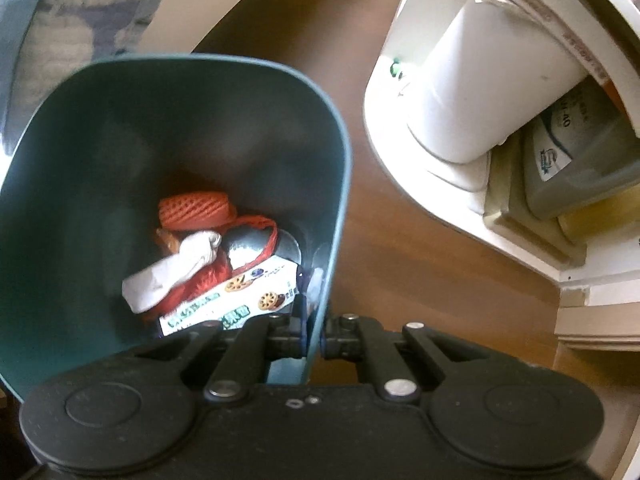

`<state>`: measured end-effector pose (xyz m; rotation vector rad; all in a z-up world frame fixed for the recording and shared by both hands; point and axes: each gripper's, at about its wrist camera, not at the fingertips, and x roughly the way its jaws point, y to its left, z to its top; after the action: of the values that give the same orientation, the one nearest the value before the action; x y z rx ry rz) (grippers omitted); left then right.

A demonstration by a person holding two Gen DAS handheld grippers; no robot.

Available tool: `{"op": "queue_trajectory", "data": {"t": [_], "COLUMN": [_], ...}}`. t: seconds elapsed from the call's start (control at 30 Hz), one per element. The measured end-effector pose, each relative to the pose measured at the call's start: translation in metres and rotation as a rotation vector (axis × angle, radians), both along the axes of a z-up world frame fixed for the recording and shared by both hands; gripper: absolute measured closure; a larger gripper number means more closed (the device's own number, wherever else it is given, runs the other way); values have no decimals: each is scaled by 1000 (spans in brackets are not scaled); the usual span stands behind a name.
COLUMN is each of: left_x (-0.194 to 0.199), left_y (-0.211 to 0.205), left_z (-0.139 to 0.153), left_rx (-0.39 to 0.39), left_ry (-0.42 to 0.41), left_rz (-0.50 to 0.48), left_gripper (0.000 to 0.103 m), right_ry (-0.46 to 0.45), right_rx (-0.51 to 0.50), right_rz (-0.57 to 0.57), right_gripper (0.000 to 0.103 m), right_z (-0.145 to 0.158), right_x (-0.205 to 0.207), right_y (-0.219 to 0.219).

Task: Collect trash
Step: 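Lower the left gripper and grasp the grey-white snack bag, then carry the grey-white snack bag with the left gripper into the teal bin and release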

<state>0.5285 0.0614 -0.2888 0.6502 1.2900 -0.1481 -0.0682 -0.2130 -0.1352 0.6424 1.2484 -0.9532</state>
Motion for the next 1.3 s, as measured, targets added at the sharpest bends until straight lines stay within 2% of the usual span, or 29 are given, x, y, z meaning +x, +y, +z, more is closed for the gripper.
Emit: {"op": "queue_trajectory", "data": {"t": [0.13, 0.2, 0.37, 0.47, 0.57, 0.7, 0.9, 1.07, 1.13, 1.3], "left_x": [-17, -27, -91, -136, -183, -246, -335, -400, -421, -462], "left_y": [-30, -52, -102, -123, -138, -164, -182, -213, -223, -237], "left_z": [48, 78, 159, 207, 248, 285, 292, 268, 253, 223], "left_rx": [-85, -161, -376, -499, -598, -678, -750, -693, -666, -606], "left_ry": [-43, -64, -108, -99, -107, -55, 45, 126, 186, 258], "left_rz": [-20, -59, -270, -389, -527, -711, -944, -1094, -1126, -1208], "left_gripper": [87, 87, 87, 87, 87, 86, 86, 86, 86, 86], "right_ry": [-10, -17, -26, -24, -24, -36, -58, -72, -77, -83], "right_rx": [-16, -15, -17, -18, -26, -41, -61, -71, -73, -91], "right_rz": [-7, -5, -30, -35, -34, -44, -36, -16, -15, 29], "right_gripper": [100, 100, 101, 101, 101, 101, 101, 100, 100, 100], "right_z": [8, 10, 15, 17, 18, 20, 20, 19, 18, 20], "right_x": [-7, -10, -18, -20, -20, -21, -23, -22, -21, -15], "right_y": [-4, -6, -8, -6, -3, -2, -1, -4, -6, -3]}}
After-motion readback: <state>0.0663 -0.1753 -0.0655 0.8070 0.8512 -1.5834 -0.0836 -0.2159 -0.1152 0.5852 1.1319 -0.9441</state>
